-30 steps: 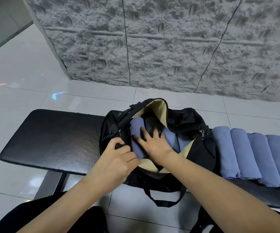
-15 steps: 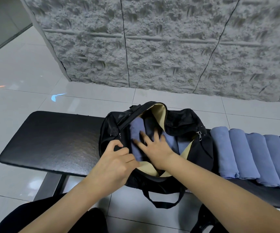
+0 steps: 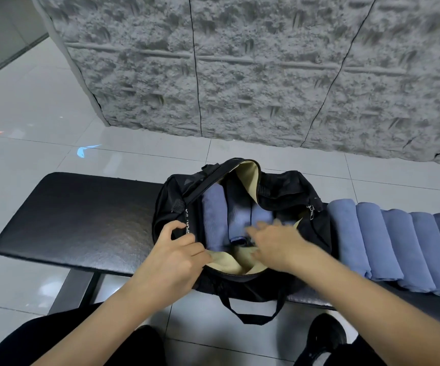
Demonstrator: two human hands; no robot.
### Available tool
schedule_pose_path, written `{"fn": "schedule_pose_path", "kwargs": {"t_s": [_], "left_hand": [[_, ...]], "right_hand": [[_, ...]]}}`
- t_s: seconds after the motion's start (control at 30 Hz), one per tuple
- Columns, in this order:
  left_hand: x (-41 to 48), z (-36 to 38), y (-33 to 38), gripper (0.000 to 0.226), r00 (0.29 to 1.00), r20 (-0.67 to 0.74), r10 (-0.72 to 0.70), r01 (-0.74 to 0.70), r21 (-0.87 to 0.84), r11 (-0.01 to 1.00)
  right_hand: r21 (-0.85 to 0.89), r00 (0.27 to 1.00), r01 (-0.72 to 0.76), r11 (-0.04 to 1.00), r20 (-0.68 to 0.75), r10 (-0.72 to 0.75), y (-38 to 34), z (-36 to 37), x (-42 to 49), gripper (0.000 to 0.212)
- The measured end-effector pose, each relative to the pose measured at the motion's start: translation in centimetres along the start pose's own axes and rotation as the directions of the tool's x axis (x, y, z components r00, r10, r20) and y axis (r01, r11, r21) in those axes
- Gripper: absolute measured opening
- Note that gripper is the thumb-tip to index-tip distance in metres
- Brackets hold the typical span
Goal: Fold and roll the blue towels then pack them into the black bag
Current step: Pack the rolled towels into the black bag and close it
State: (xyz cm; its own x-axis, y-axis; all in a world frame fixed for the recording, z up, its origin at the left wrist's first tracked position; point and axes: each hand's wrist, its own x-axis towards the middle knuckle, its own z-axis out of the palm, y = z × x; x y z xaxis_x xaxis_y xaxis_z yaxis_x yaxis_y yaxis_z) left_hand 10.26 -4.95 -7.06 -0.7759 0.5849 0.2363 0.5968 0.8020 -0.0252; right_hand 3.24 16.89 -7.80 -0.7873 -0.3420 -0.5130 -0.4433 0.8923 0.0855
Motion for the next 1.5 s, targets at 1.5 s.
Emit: {"fn": "schedule_pose_path", "kwargs": {"t_s": [1.5], "left_hand": [[8.1, 0.6, -4.2, 0.063, 0.846, 0.019, -0.534, 0.533, -0.101, 0.840]], "right_hand": [[0.799, 0.629, -0.417, 0.433, -0.090, 0.772, 13.7, 8.9, -2.7, 0.053]]}}
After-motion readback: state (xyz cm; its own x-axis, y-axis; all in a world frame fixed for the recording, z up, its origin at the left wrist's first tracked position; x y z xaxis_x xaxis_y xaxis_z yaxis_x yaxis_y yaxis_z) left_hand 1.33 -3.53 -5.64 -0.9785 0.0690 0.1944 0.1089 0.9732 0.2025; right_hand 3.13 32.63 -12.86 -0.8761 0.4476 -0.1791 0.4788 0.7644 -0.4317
